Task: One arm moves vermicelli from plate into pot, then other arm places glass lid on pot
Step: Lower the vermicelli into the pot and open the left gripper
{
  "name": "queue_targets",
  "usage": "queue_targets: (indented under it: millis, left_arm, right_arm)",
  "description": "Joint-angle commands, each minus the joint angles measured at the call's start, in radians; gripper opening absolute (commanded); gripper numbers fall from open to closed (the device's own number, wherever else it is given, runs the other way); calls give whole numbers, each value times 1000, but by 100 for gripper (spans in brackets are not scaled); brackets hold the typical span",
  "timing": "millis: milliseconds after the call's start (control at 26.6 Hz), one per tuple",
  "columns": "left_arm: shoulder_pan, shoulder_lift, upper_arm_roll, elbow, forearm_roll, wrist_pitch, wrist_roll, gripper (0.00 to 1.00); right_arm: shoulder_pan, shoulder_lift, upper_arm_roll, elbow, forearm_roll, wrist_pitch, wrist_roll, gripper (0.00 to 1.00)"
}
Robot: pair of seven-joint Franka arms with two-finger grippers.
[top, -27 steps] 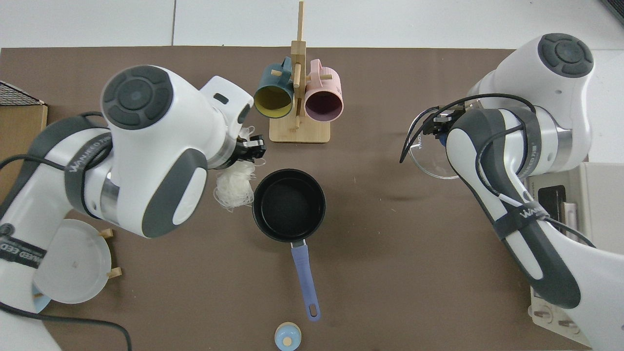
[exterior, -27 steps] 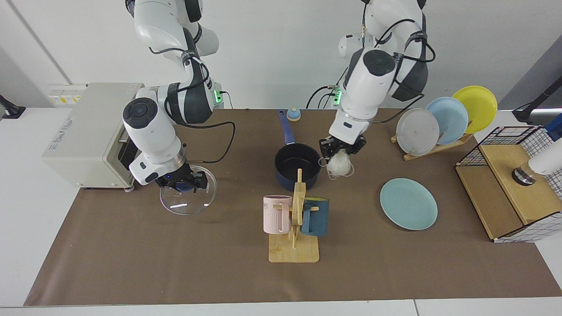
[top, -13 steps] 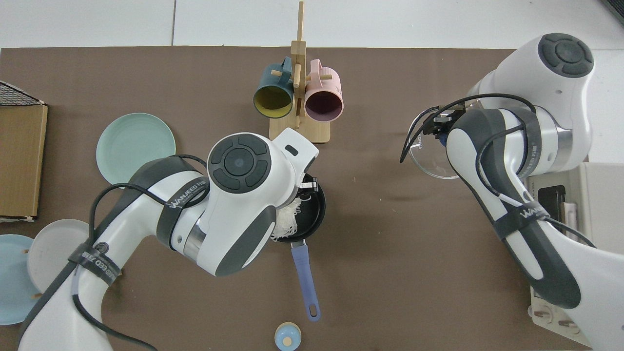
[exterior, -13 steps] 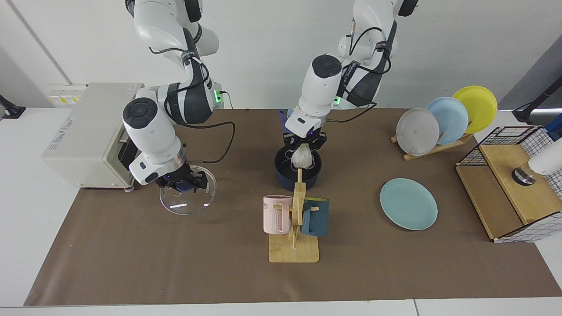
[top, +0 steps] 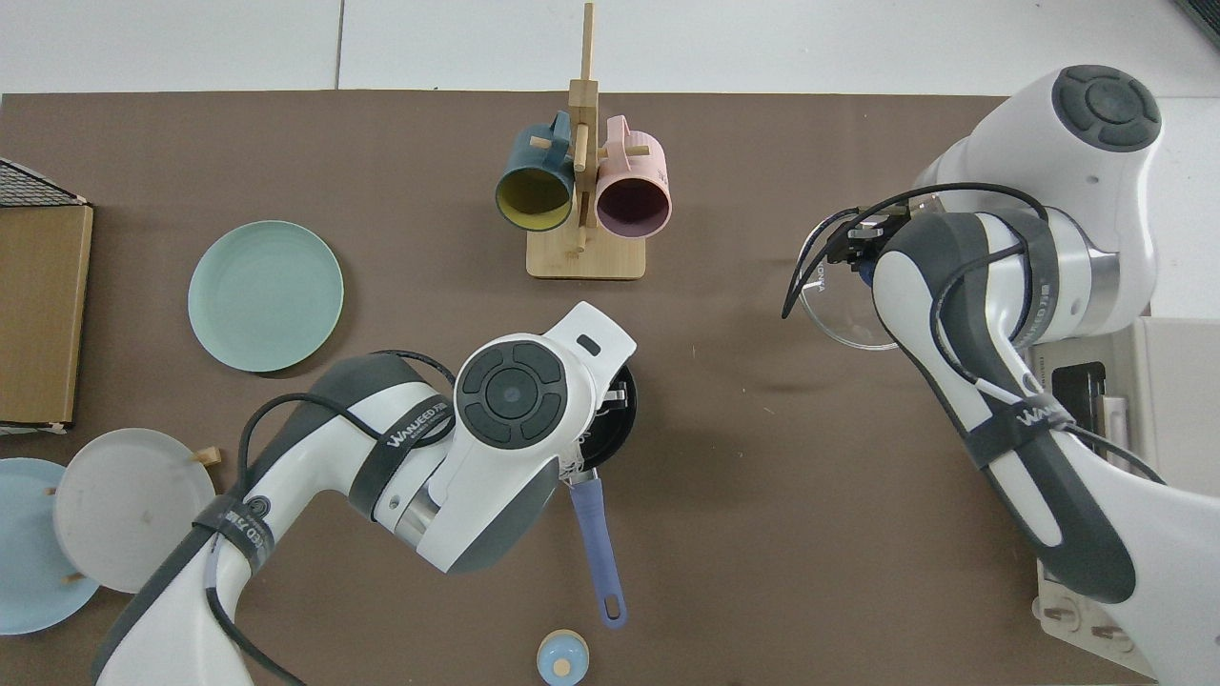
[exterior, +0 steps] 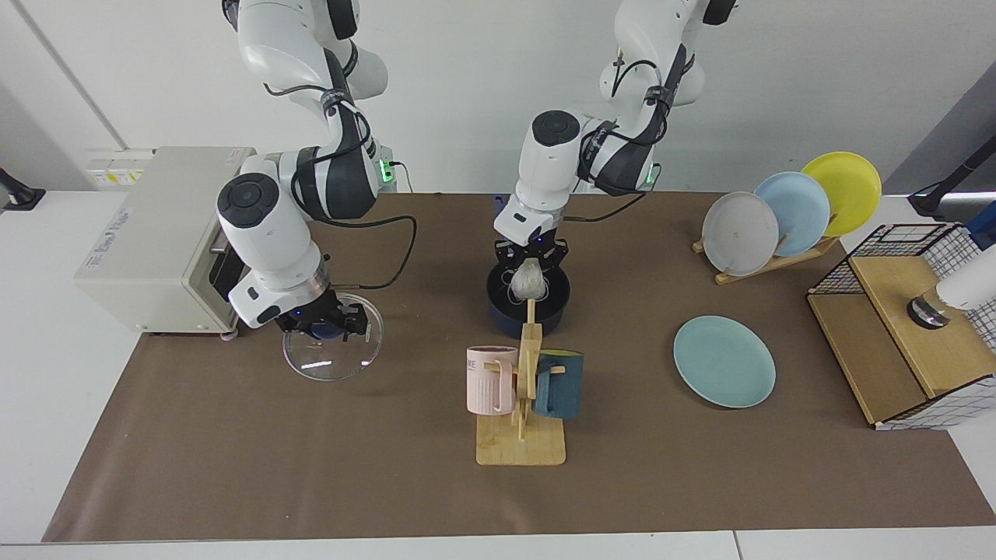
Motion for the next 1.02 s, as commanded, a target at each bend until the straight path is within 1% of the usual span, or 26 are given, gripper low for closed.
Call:
queue_targets:
  millis: [0,414,677,789,827,865,902,940,977]
  left_arm:
    - [20,16,3,-20,40,48,-13,0]
    - [39,25,6,-23,40,60,-2,0]
    - [43,80,15,-15,40,104,-16,0]
    - [40,83,14,-14,34,112,-31,0]
    - [40,85,14,-12,34,112,-42,2]
    - [39,85,14,-12,34,114,-54,6]
    - [40,85,14,-12,33,117,-62,16]
    - [42,85,15,-12,30,118,-68,40]
    - [45,86,15,-9,31,117,-70,83]
  right_arm:
    - [-13,-33,6,-29,18,-3,-21,0]
    - [-13,-33,8,-29,18,-3,-18,0]
    - [-13,-33,8,-29,18,-3,-18,0]
    - [-13,-33,6,-29,18,-3,-18,0]
    - [-13,-33,8,-29,18,-3,-20,0]
    - [-13,-33,8,-29,18,-3,-20,0]
    - [-13,-33,8,-29,18,-3,-20,0]
    - [-13,-33,8,-29,18,-3,-20,0]
    - [-13,-33,8,-29,18,-3,-20,0]
